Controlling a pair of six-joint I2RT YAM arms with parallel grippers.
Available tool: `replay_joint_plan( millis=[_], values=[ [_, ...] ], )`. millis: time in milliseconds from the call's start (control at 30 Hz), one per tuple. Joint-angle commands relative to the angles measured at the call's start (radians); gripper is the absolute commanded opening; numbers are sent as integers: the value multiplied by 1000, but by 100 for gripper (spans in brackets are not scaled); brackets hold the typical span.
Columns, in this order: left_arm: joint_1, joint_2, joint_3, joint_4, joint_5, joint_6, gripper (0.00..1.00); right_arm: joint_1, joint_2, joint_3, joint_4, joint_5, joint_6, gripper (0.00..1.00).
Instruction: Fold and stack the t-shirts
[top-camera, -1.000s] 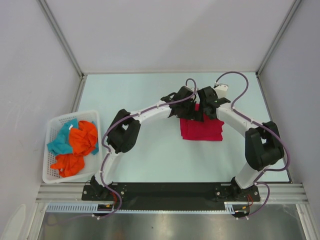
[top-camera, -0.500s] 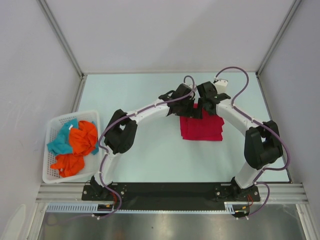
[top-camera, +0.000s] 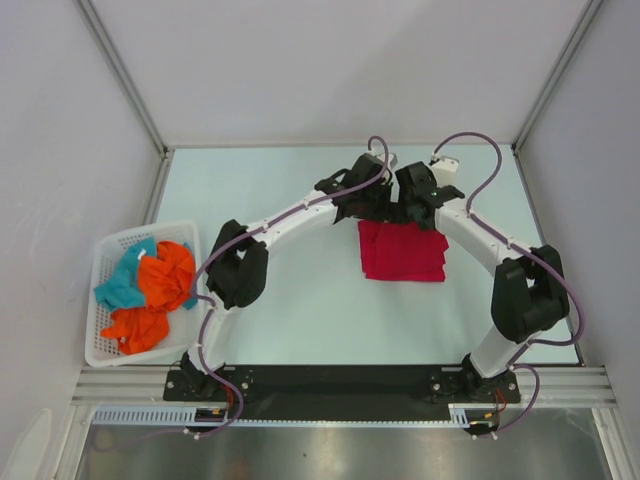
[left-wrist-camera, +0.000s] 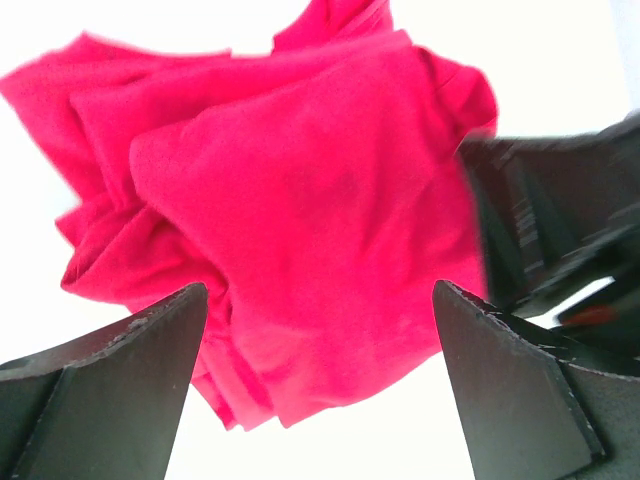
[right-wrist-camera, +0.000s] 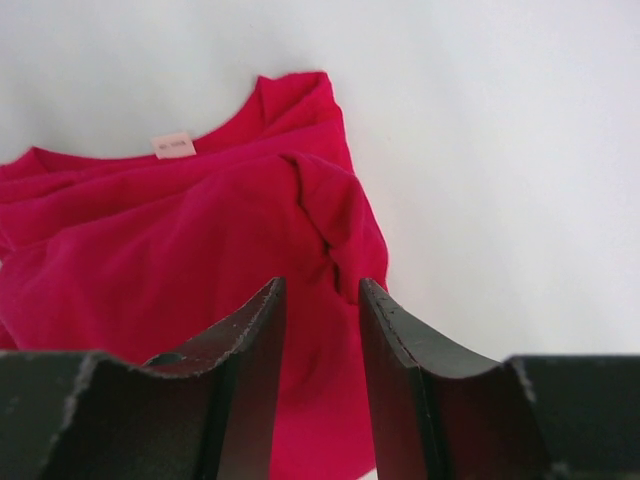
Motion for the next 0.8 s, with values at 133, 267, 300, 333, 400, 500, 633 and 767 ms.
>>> replay_joint_plan(
  millis=[133, 267, 300, 333, 400, 500, 633, 767],
  values=[
    [-8, 51, 116, 9, 18, -38, 99, -18, -98, -78, -20, 49, 49, 40],
    [-8, 67, 94, 31, 33, -52, 99, -30, -126, -98, -13, 64, 54, 40],
    [-9, 68, 88, 37, 44, -55, 100, -29, -128, -99, -12, 64, 57, 40],
    [-9, 68, 76, 51, 46, -59, 99, -30, -129, -101, -13, 68, 55, 40],
    [-11, 70, 67, 60, 52, -61, 99, -32, -129, -107, -13, 71, 60, 40],
    [-12, 68, 39, 75, 58, -65, 99, -32, -132, -125, -10, 72, 69, 40],
    [-12, 39, -10, 80, 35, -59, 99, -33, -129, -134, -7, 66, 75, 40],
    [-11, 4, -41, 65, 3, -39, 99, -29, -123, -131, 0, 57, 77, 40]
  ],
)
